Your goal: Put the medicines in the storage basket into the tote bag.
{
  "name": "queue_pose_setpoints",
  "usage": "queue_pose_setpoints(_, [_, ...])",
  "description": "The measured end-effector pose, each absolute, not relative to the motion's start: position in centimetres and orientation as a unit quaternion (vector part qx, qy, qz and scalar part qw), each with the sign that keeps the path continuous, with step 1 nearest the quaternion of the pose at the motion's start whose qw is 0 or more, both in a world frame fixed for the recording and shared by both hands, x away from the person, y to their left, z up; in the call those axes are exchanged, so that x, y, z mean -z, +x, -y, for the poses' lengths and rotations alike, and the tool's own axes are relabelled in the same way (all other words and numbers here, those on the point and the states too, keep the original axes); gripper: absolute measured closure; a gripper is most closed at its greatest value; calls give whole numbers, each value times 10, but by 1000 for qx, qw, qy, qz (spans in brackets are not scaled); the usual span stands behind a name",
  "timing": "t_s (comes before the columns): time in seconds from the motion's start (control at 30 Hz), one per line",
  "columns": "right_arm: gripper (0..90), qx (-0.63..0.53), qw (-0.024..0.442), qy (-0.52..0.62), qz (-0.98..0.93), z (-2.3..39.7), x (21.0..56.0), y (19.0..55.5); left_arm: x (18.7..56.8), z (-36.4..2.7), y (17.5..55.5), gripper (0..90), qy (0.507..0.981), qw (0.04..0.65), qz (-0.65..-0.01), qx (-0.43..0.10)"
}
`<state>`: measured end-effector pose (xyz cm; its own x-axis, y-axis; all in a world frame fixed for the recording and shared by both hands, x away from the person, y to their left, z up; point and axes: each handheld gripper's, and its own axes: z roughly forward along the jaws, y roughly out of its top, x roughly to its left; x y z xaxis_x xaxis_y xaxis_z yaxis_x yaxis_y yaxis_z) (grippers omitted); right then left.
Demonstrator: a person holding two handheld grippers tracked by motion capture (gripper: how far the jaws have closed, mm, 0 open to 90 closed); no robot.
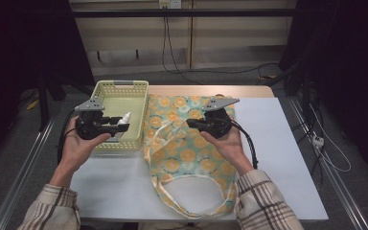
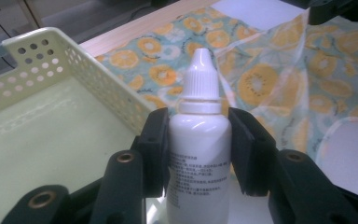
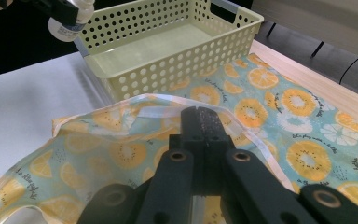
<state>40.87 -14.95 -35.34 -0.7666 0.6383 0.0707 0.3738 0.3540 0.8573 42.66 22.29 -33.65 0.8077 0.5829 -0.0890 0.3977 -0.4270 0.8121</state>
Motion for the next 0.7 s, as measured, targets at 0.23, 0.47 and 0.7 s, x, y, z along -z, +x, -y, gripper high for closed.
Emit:
queue_pose_setpoints(0.23, [900, -476, 139, 313, -810, 150, 354, 409, 338, -209, 415, 604, 839, 458, -278, -99])
queue_pose_setpoints(0.47, [900, -476, 140, 312, -810, 152, 353, 410, 337, -191, 396, 604, 837, 461, -273, -113])
queue_pose_setpoints(0.7, [900, -473, 142, 312, -812, 152, 353, 410, 338, -163, 373, 604, 838, 481, -238, -100])
